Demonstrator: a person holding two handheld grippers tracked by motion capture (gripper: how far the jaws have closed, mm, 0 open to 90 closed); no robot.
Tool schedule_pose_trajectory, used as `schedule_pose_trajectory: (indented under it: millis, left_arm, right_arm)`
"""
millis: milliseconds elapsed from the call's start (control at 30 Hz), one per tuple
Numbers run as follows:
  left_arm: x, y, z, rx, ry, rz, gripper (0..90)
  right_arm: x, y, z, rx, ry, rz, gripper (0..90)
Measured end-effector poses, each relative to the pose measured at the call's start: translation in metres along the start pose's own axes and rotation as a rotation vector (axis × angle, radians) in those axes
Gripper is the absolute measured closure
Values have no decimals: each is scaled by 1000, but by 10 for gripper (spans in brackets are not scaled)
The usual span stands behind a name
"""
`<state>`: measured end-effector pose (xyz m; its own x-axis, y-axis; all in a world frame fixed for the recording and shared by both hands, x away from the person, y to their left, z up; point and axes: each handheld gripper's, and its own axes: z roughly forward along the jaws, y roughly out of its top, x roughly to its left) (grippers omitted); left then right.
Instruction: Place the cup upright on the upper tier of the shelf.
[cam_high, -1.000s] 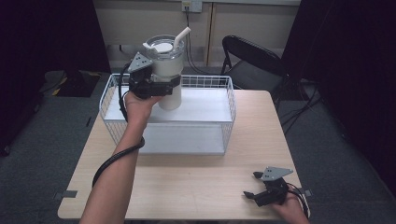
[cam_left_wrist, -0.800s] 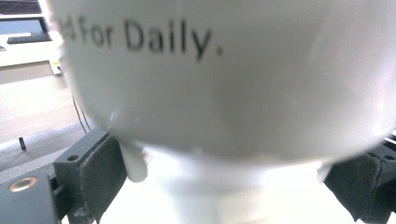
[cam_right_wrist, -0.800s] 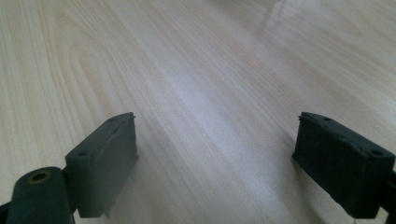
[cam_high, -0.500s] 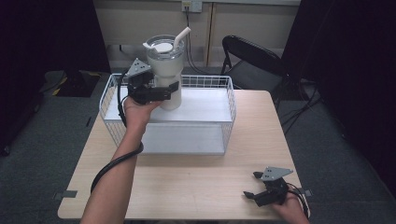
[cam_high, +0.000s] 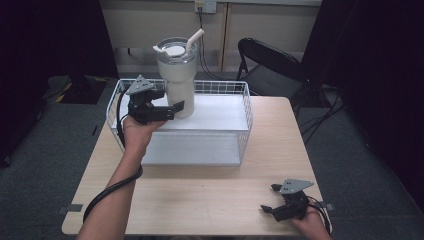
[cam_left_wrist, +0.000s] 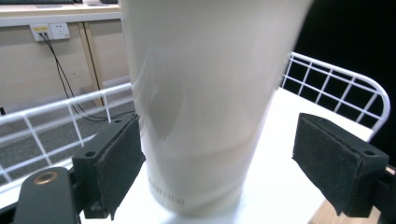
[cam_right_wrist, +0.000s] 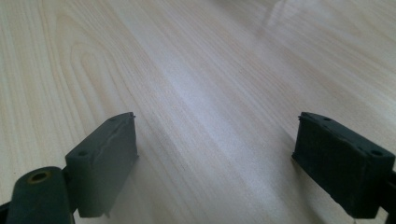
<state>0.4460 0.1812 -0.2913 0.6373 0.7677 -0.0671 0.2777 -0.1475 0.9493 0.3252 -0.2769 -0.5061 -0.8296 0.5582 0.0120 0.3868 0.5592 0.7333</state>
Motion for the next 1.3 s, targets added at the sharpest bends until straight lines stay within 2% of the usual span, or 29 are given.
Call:
schedule_pose_trajectory:
  millis: [133,300,400,467,967,1000,1300]
  left_arm:
    - [-3,-4,-7,-2,-14,-1,153]
    - [-9,-9,-17,-1,-50,7,153]
    - [-10,-11,-22,-15,-78,-14,153]
    - [-13,-11,-24,2,-77,5,153]
    - [-26,-24,-34,28,-118,34,158]
    - [-28,-27,-36,38,-120,46,158]
    - [-33,-41,-40,59,-150,37,158]
  right_arm:
    - [0,0,0,0,0,0,126]
    - [0,0,0,0,0,0,126]
    - [0,0,0,1,0,2,126]
    - [0,0,0,1,0,2,126]
    - [0,0,0,2,1,0,126]
    - [0,0,0,2,1,0,126]
    - [0,0,0,2,1,0,126]
